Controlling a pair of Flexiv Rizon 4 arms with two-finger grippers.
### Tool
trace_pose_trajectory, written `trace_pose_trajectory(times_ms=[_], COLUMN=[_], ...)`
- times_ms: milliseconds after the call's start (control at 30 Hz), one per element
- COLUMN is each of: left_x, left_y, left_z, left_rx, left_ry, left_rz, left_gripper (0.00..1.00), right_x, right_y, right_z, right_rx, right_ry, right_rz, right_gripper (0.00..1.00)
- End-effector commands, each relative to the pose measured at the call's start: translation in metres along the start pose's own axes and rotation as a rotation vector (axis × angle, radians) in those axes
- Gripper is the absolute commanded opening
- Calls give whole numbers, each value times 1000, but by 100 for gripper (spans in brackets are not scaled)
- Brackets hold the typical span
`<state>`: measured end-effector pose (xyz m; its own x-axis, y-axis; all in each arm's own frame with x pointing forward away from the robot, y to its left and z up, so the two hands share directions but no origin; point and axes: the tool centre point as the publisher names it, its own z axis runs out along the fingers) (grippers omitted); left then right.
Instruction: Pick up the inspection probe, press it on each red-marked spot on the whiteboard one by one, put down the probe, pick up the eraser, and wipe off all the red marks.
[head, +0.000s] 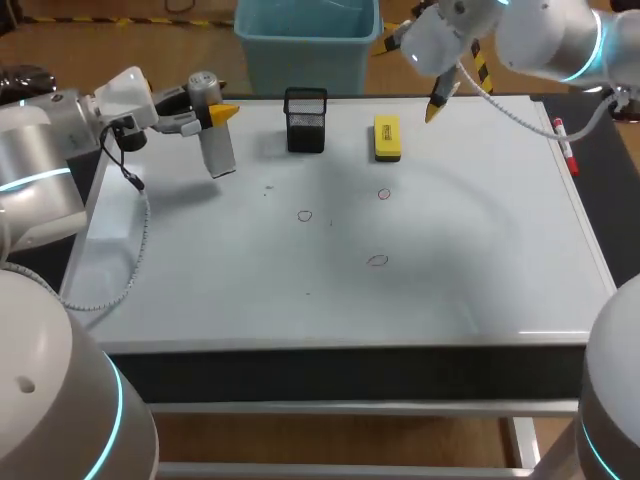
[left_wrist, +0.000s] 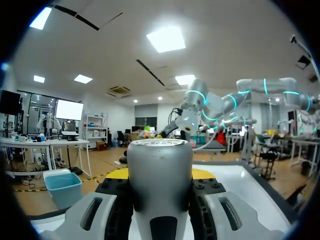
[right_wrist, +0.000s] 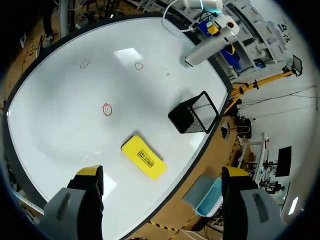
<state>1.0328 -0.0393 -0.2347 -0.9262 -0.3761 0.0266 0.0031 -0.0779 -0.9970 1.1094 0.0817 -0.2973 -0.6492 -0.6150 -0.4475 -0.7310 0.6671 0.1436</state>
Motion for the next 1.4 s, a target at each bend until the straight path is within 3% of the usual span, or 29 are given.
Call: trace_pose_trajectory(times_ms=[33,300,700,867,1067,1400], left_x=[0,0,0,0,0,0], left_y=[-1,-1,-1,-1,-1,-1], left_z=[0,0,0,0,0,0], left_rx=[2,2,2,2,2,2], left_ry=[-2,-2,-2,-2,-2,-2], left_rz=[1,1,1,1,1,1], left_gripper=[0,0,0,0,0,0], right_x=[-3,0,19,30,40,46], right_y=[3,-1,-9,-12,-20,-18], right_z=[2,26,56,64,75,85], right_rx=[25,70,75,27,28,-22], right_ry=[333,483,623,636,645,593], right_rz=[-61,-248,-444,-486,-504,-554], right_gripper=[100,100,100,100,100,100])
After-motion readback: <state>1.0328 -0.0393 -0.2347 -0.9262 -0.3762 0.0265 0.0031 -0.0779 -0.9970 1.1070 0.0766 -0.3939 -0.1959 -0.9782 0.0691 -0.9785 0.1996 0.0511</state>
